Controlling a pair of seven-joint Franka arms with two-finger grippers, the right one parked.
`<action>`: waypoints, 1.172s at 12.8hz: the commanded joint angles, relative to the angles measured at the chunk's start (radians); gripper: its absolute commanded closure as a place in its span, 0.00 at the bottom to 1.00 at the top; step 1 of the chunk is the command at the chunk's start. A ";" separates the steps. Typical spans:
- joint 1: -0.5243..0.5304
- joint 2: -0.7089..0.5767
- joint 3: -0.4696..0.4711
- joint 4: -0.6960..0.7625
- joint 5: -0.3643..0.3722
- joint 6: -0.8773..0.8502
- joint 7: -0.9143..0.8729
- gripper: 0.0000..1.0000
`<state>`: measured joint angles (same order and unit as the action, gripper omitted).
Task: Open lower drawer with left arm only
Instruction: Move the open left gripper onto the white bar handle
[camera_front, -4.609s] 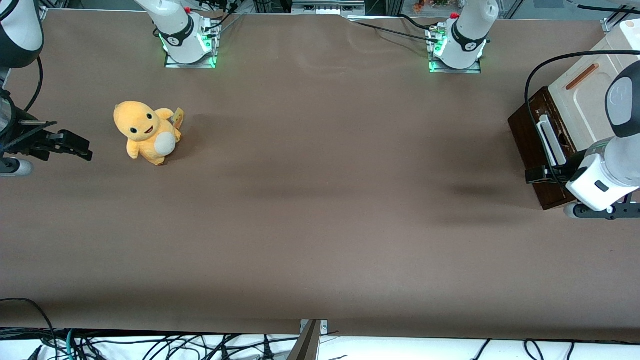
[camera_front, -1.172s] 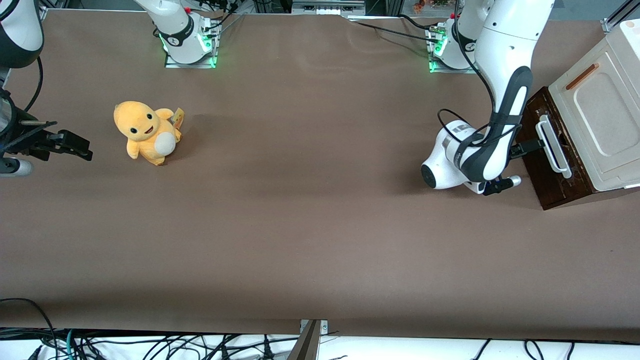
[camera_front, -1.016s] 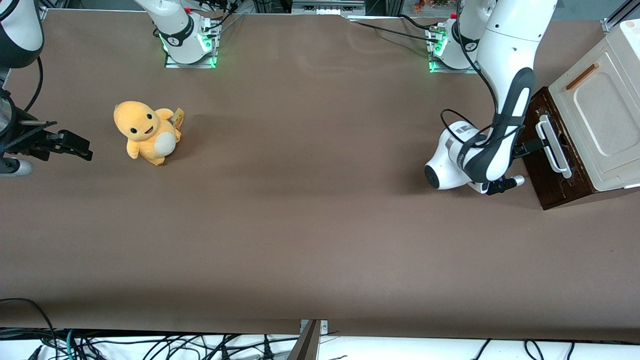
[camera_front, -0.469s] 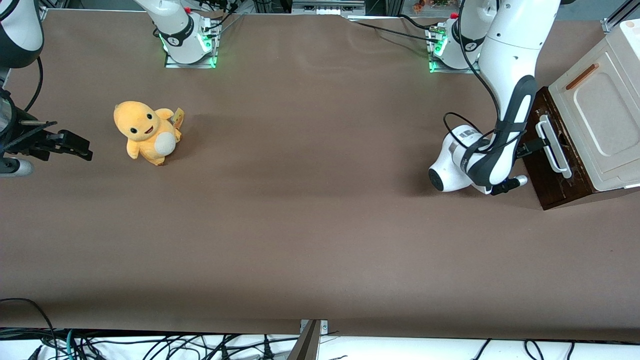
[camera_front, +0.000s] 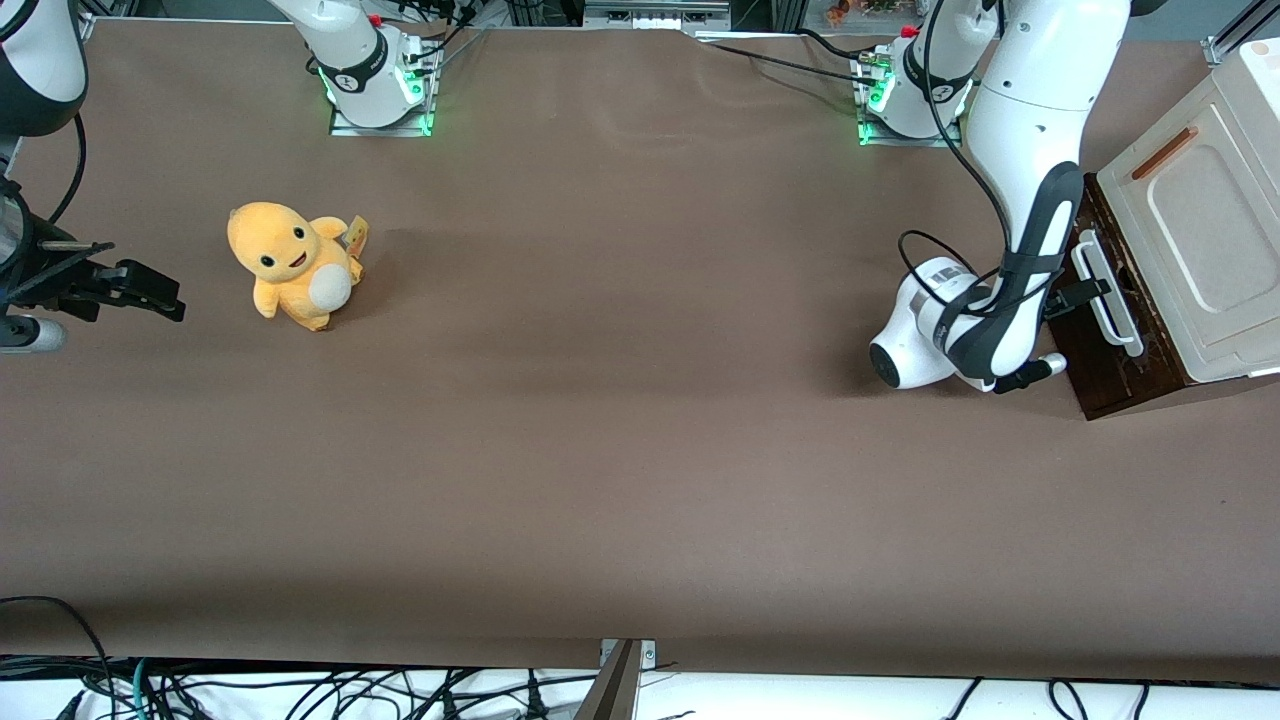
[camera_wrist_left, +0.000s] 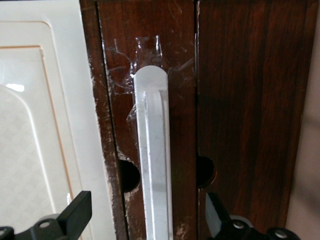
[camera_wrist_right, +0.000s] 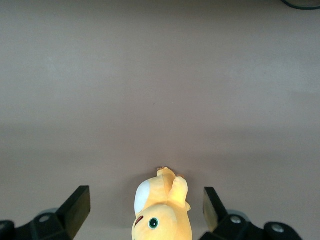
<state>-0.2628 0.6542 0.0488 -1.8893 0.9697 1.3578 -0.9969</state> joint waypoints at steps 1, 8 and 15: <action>0.014 -0.002 -0.004 -0.008 0.040 0.012 -0.014 0.00; 0.036 -0.002 -0.004 -0.014 0.067 0.020 -0.014 0.11; 0.037 -0.002 -0.003 -0.014 0.076 0.018 -0.014 0.29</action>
<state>-0.2332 0.6554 0.0498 -1.8913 1.0052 1.3717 -1.0003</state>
